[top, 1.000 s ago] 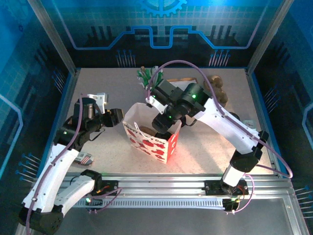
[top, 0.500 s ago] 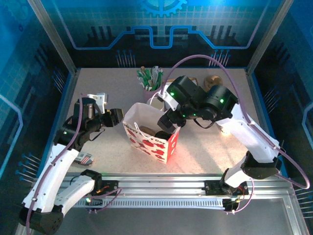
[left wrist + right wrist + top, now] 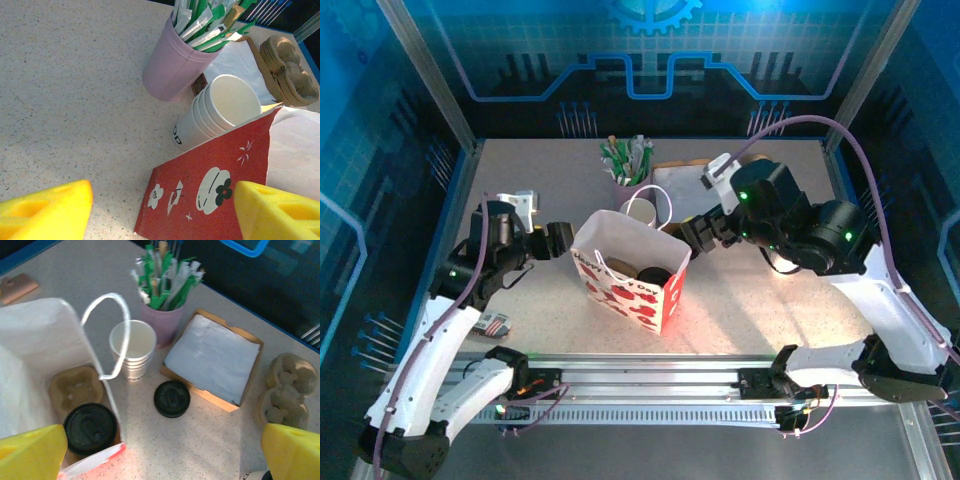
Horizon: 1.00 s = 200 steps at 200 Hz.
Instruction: Pack the takeout coffee
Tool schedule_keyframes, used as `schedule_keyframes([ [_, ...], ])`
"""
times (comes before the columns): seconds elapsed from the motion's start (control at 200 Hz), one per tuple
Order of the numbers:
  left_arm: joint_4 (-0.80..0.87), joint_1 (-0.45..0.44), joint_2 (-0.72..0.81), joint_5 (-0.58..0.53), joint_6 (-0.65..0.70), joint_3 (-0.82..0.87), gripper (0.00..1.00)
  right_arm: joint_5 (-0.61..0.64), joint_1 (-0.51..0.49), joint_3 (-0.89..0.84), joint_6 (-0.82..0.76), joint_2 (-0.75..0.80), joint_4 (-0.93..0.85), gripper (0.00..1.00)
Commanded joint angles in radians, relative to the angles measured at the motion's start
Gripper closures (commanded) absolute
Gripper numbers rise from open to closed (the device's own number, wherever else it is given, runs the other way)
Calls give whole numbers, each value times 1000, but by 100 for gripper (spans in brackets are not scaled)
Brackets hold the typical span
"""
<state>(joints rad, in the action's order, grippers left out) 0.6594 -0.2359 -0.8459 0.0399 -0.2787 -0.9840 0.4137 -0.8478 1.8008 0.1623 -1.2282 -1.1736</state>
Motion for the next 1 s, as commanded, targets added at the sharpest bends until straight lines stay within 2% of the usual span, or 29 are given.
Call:
schedule_keyframes([
  [0.0,-27,7,24,-30,16,17,19,13,65,-72,32,62,110,0],
  [0.29,-49,7,57,-54,8,31,1,-82,277,-173,88,116,136,0],
  [0.605,-85,9,103,-74,-12,55,1,-97,482,-275,113,148,164,0],
  [0.87,-108,9,126,-81,-42,76,1,-39,570,-381,181,132,195,0],
  [0.995,-122,9,136,-72,-61,87,1,-21,601,-372,201,88,160,0],
])
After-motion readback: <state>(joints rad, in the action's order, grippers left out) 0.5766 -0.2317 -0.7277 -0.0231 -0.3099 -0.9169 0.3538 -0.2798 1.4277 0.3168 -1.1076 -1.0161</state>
